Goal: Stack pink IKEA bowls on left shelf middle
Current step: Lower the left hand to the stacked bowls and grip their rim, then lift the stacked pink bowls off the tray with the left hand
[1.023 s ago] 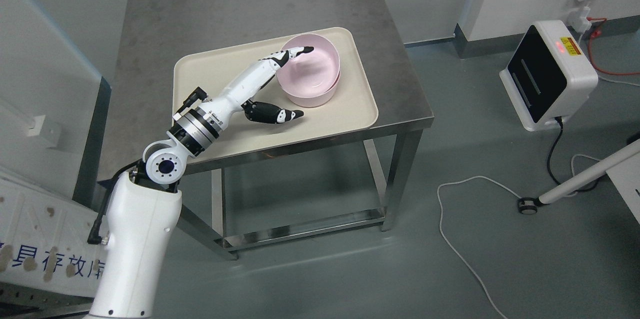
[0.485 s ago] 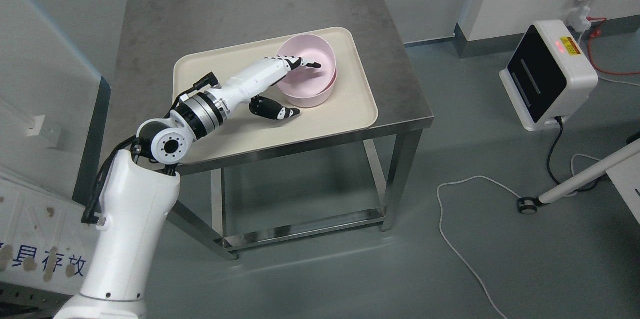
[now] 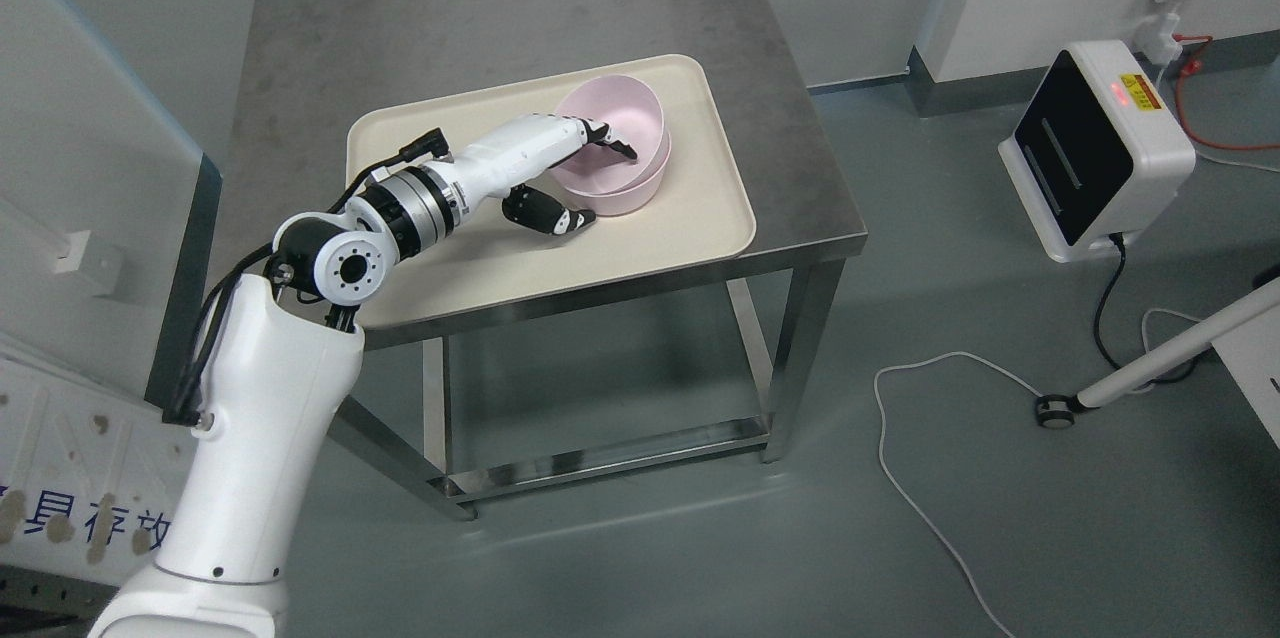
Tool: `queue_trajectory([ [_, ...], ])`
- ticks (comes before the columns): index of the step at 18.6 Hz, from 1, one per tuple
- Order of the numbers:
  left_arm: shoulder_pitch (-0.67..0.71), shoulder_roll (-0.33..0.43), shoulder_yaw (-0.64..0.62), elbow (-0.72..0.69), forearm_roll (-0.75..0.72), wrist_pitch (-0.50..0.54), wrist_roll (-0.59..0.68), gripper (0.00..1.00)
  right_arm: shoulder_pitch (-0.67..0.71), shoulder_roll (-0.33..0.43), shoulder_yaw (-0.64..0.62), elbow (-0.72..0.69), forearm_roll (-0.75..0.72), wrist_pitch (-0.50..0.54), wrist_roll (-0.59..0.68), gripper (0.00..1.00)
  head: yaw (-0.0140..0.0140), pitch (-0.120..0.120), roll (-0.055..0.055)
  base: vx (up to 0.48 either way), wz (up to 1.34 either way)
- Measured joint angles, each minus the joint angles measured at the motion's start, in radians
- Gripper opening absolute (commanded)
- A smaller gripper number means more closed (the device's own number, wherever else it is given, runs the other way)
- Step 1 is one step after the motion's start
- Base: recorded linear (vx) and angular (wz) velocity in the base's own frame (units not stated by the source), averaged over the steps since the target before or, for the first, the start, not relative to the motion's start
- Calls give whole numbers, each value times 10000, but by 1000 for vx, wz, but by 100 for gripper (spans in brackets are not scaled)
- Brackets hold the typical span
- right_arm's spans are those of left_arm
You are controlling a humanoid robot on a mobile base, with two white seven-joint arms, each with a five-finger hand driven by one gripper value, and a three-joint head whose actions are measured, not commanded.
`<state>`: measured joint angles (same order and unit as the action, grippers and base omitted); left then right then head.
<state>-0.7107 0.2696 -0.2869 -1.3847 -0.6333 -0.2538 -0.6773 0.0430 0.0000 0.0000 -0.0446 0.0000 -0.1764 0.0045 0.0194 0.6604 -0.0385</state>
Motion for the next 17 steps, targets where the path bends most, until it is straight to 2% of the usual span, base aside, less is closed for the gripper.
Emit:
queue_trajectory([
  [2, -45, -77, -28, -12, -52, 34, -12, 20, 0, 0, 0, 0, 0, 0, 0, 100, 0, 0, 0, 0, 0],
  [8, -120, -295, -31, -40, -133, -221, 58, 3, 0, 0, 0, 0, 0, 0, 0, 100, 0, 0, 0, 0, 0],
  [13, -342, -514, 546, -66, -126, -706, 17, 2, 0, 0, 0, 0, 0, 0, 0, 100, 0, 0, 0, 0, 0],
  [17, -463, -632, 1421, -125, -92, -1503, -230, 2, 0, 0, 0, 0, 0, 0, 0, 100, 0, 0, 0, 0, 0],
])
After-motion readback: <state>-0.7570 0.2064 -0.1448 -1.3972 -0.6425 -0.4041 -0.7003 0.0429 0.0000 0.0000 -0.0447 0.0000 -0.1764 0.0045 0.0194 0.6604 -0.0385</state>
